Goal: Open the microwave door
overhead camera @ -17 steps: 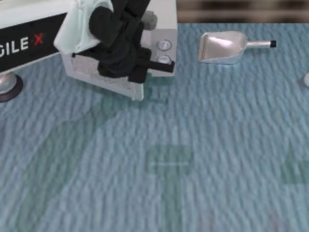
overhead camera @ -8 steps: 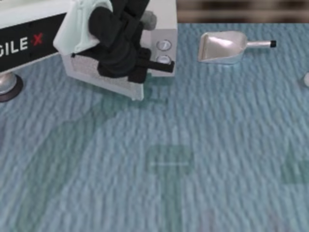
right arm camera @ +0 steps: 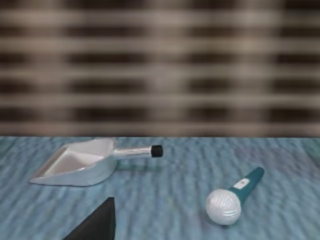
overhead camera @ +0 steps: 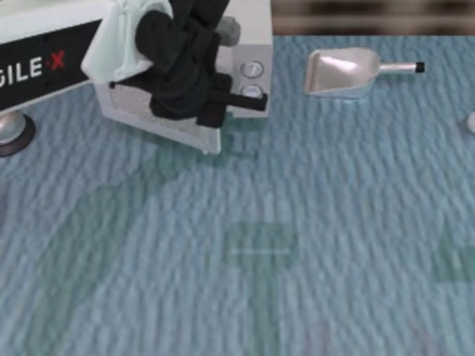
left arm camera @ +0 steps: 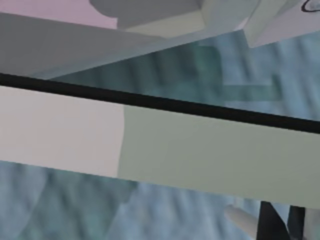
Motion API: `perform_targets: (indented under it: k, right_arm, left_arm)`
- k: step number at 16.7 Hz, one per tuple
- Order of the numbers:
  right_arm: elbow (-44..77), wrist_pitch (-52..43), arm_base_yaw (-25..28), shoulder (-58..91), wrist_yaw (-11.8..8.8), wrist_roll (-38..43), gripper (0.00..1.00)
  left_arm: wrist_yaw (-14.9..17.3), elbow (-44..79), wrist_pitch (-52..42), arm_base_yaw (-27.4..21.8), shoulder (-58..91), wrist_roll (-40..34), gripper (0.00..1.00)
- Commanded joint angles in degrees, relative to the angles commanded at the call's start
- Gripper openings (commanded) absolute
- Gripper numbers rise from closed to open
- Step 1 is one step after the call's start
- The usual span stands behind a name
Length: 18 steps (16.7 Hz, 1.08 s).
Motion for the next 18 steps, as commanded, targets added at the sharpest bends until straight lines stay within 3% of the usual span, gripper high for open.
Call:
perform_targets:
  k: [7,14,18]
  right_arm:
    - [0.0,0.0,0.0,0.0,0.0,0.0,1.0]
    - [0.0,0.0,0.0,0.0,0.0,0.0,1.0]
    - [0.0,0.0,0.0,0.0,0.0,0.0,1.0]
  left_arm:
    - [0.4,-0.2,0.1,-0.3,0.1,-0.1,0.0]
    - [3.9,-6.1,1.9,1.7,-4.2,6.8,0.0]
    - [4.1,-6.2,2.2,1.8,-4.7,7.2,0.0]
